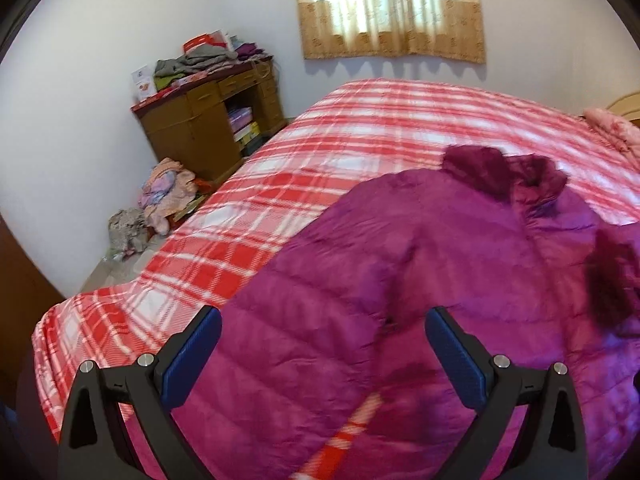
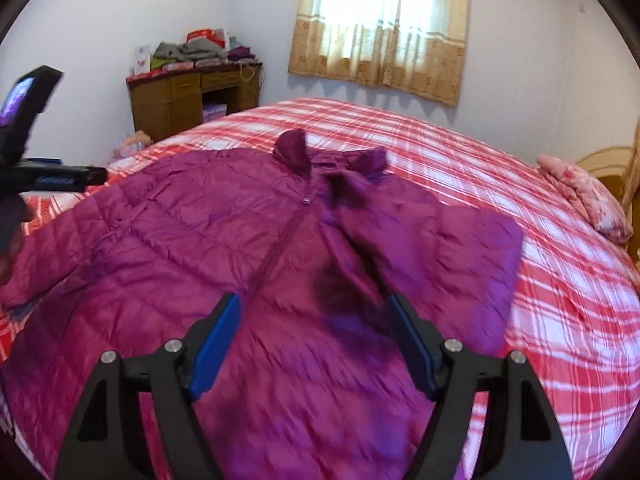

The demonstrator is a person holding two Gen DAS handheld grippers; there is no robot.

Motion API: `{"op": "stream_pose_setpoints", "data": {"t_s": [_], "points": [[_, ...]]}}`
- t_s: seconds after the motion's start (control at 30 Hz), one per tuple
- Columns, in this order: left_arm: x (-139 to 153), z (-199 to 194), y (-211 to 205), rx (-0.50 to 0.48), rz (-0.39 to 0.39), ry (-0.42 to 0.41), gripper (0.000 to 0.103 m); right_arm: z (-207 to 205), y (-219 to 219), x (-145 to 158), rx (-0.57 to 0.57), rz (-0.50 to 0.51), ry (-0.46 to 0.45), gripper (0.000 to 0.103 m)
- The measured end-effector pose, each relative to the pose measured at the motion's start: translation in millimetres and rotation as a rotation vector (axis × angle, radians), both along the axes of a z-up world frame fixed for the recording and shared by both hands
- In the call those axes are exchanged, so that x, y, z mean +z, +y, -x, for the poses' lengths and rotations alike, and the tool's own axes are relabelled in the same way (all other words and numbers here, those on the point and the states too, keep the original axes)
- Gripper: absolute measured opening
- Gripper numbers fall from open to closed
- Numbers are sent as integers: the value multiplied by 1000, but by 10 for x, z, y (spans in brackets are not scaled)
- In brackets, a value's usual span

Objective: Fold large clothes
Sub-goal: 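Fold the held sleeve across the jacket body and release with the right gripper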

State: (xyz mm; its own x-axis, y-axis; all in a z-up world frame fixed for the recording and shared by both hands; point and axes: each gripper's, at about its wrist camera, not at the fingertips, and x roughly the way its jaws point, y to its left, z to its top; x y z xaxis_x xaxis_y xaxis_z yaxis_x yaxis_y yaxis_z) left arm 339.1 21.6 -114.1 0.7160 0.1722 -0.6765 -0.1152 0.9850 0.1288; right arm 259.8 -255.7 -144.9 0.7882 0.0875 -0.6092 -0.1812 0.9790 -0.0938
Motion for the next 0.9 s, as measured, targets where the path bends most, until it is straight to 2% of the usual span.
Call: {"op": "stream_pose_setpoints", "data": {"t_s": [0.13, 0.27, 0.4, 0.47, 0.53, 0.6, 0.63, 0.67, 0.73, 0.8, 0.9], "points": [[36, -55, -467, -85, 28, 6, 102, 121, -334, -110, -99, 1, 5, 78], [8, -147, -1006, -182, 68, 28, 102, 55, -644, -315, -183, 4, 66, 78], [-140, -339, -1515, -262, 89, 75, 102, 8, -819, -513, -227, -7, 106, 79], [-267, -470, -1712, -289, 79, 110, 102, -1, -848, -593, -229, -27, 123, 79], [-392, -580, -1828, -318, 104, 135, 101, -46, -808, -640, -236, -20, 131, 81], [-503, -675, -1935, -324, 106, 150, 83, -21, -803, -651, -242, -12, 128, 85], [-520, -687, -1961, -332, 113, 157, 49, -28, -811, -657, -246, -16, 128, 86], [-547, -706, -1985, -363, 141, 183, 18, -34, -815, -667, -252, -26, 127, 88], [-487, -662, -1990, -344, 103, 161, 15, 1, -931, -658, -259, -47, 127, 90], [-317, -530, -1943, -352, 49, 86, 11, 8, -981, -677, -262, -67, 126, 91], [-81, -356, -1750, -352, 30, 18, 10, 17, -993, -679, -265, -73, 122, 91]]}}
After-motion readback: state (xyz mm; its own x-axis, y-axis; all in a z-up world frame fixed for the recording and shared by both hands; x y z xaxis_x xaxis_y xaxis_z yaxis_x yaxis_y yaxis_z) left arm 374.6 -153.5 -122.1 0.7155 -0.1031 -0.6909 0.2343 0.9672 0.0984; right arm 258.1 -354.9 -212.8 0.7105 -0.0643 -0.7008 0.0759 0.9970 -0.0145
